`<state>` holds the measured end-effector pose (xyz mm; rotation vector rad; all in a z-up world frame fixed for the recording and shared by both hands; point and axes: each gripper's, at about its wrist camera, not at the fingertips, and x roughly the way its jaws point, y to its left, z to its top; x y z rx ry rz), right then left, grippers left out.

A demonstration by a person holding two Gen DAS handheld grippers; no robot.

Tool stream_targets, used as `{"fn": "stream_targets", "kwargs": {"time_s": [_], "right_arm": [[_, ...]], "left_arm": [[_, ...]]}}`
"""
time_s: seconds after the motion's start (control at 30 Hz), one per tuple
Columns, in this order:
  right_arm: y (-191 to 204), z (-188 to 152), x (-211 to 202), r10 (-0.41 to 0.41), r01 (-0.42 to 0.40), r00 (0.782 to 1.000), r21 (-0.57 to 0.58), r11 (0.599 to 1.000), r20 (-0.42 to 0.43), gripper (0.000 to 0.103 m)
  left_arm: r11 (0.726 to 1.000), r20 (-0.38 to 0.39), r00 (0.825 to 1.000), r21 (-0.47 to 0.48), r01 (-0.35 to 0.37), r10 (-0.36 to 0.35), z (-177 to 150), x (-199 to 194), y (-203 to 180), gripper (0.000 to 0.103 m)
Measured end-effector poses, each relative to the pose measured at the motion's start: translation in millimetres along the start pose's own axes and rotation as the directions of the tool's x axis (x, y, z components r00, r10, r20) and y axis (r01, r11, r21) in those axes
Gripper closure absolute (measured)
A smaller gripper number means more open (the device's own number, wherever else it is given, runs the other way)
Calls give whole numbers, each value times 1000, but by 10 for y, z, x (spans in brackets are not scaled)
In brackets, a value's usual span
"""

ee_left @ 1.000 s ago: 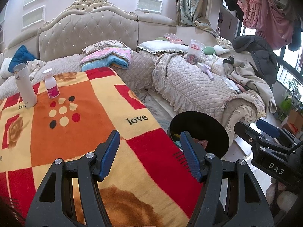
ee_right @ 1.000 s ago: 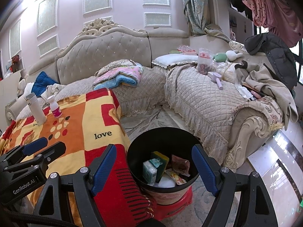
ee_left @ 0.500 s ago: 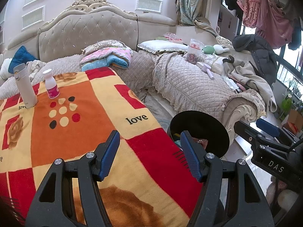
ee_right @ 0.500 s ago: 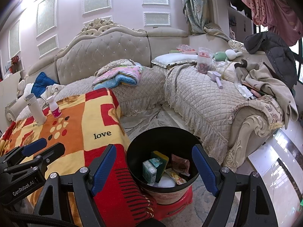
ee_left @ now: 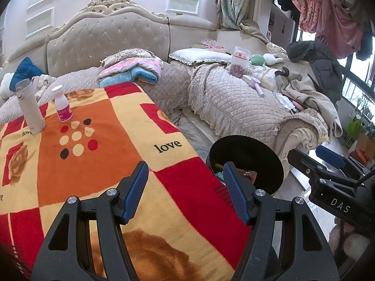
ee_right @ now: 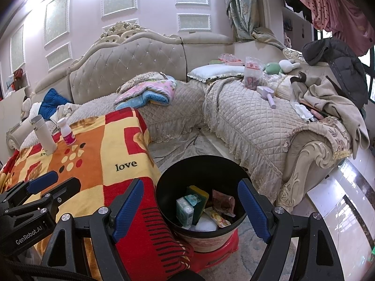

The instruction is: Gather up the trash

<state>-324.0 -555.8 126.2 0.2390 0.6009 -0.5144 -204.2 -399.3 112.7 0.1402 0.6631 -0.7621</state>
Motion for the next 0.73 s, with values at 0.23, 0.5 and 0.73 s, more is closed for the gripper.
{"fn": "stream_targets", "kwargs": {"time_s": [0.23, 0.5, 0.73], "right_arm": [[-11, -12, 12, -1, 1, 1000, 2, 1000, -5, 22], [-37, -21, 45, -1, 1, 1000, -3, 1000, -17, 22], [25, 7, 78, 6, -6, 1000, -15, 1000, -28, 22]], "left_arm": [[1000, -5, 1000, -2, 3, -3, 1, 15, -9, 38], [1000, -6, 1000, -4, 9, -9, -29, 19, -38, 38], [1000, 14, 1000, -2, -7, 7, -91, -30, -14, 38]]}}
